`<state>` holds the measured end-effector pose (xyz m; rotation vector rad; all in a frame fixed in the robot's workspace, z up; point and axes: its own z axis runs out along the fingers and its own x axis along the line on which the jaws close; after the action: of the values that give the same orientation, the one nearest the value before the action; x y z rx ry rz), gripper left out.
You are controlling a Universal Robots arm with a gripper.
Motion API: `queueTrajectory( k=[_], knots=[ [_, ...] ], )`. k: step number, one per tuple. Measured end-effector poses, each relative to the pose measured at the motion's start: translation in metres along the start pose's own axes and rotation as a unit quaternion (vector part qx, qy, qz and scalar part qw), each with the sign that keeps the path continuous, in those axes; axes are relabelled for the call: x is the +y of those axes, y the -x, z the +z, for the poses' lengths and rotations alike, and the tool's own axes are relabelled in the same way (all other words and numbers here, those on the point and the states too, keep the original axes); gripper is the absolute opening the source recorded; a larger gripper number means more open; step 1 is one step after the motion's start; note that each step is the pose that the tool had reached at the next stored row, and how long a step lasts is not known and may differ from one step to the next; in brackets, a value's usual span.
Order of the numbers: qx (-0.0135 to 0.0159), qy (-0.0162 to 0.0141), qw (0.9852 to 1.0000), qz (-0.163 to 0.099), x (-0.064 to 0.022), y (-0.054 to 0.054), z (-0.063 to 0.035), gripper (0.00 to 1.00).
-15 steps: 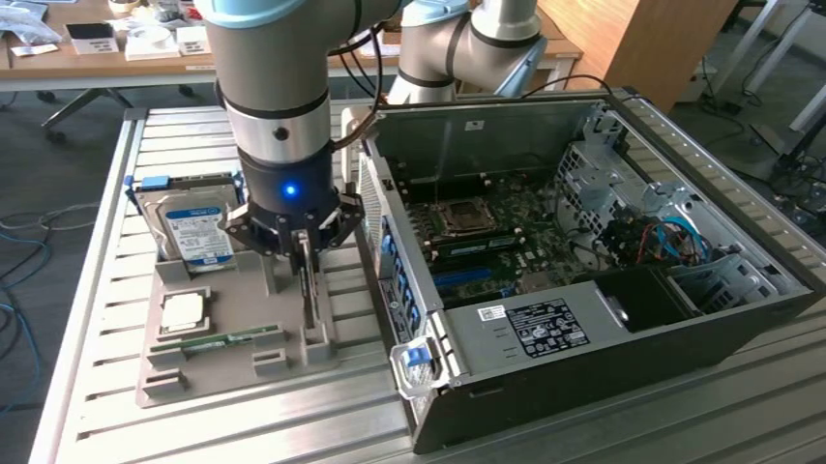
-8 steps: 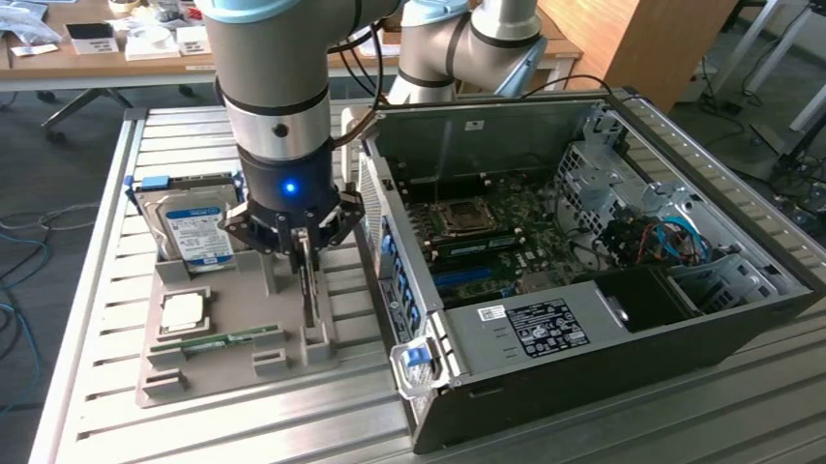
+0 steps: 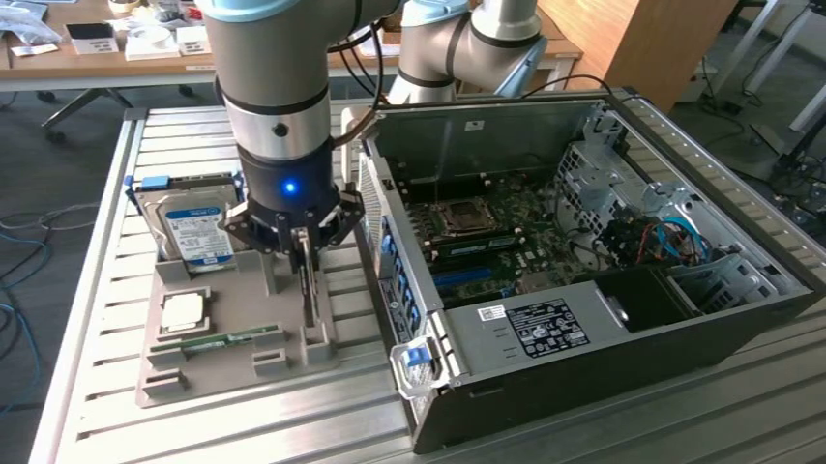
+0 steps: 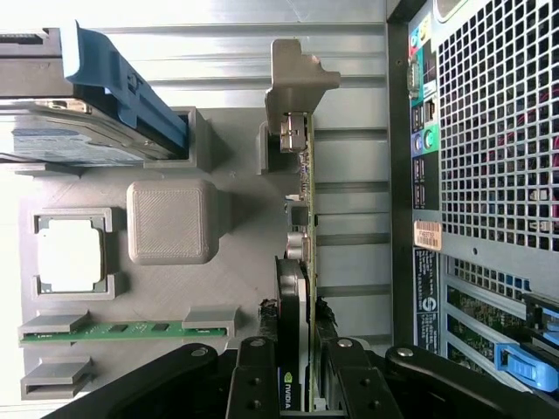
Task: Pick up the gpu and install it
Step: 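Pick up the gpu and move the gpu toward the slot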
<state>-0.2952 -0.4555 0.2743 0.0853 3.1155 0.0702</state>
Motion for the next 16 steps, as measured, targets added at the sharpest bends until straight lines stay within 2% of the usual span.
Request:
queueTrajectory(
  k=[16],
  knots=[
    [-0.0001,0.0001,1.0000,0.000,0.0010,0.001,-0.0203,0.27]
  ],
)
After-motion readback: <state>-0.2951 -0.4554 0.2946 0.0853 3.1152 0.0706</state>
